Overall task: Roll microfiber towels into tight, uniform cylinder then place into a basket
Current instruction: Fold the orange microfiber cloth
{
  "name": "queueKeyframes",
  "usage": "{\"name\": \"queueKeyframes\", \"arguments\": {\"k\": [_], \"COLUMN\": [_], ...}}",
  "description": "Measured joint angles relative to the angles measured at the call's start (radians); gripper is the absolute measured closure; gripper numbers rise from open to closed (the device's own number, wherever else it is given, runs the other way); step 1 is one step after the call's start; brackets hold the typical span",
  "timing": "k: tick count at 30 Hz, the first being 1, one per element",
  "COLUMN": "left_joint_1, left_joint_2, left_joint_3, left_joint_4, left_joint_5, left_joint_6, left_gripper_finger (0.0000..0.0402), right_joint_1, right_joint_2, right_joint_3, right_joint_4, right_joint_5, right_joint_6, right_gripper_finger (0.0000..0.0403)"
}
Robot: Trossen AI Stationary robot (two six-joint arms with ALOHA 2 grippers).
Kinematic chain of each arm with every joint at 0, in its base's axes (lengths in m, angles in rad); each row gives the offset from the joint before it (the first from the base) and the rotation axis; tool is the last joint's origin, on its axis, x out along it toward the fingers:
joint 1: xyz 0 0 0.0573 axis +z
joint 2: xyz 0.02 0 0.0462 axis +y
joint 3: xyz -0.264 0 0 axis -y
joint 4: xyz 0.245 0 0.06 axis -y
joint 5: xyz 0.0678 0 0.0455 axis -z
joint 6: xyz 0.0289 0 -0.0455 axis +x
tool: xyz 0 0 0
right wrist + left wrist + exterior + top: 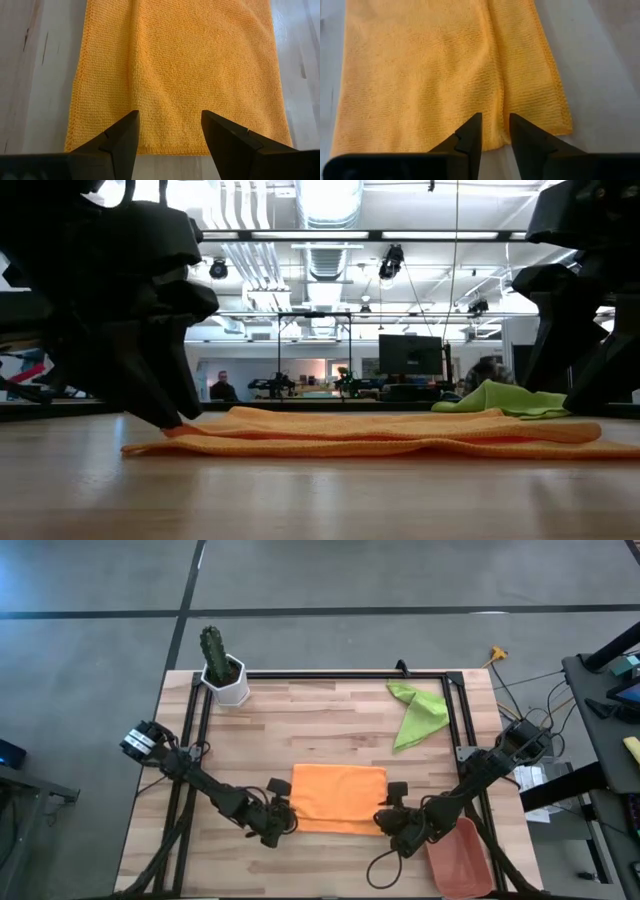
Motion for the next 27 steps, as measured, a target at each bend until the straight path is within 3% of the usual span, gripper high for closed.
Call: {"name": "queueKeyframes", "arguments": {"k": [9,16,27], "left_joint_1": [0.000,0.000,-0.001], "left_joint_2": [0.006,0.006,0.034], "left_joint_3": [-0.007,-0.005,-0.007], "left_joint_4": [0.017,0.017,0.028], "left_joint_5": [0.002,0.084,0.046], "left_joint_6": [0.000,0.000,0.001], "left_gripper_finger": [0.0324,0.0324,0.0324], "right_joint_1": [0.000,0.000,0.021], "right_joint_2": [0.000,0.000,0.000], "right_joint_3": [0.000,0.000,0.000], "right_joint_4": [0.001,0.002,-0.010], "right_joint_5": [0.000,-0.001,-0.061], "right_joint_6": [-0.001,-0.002,-0.062], "right_gripper_finger": [0.0194,0.0194,0.0191]}}
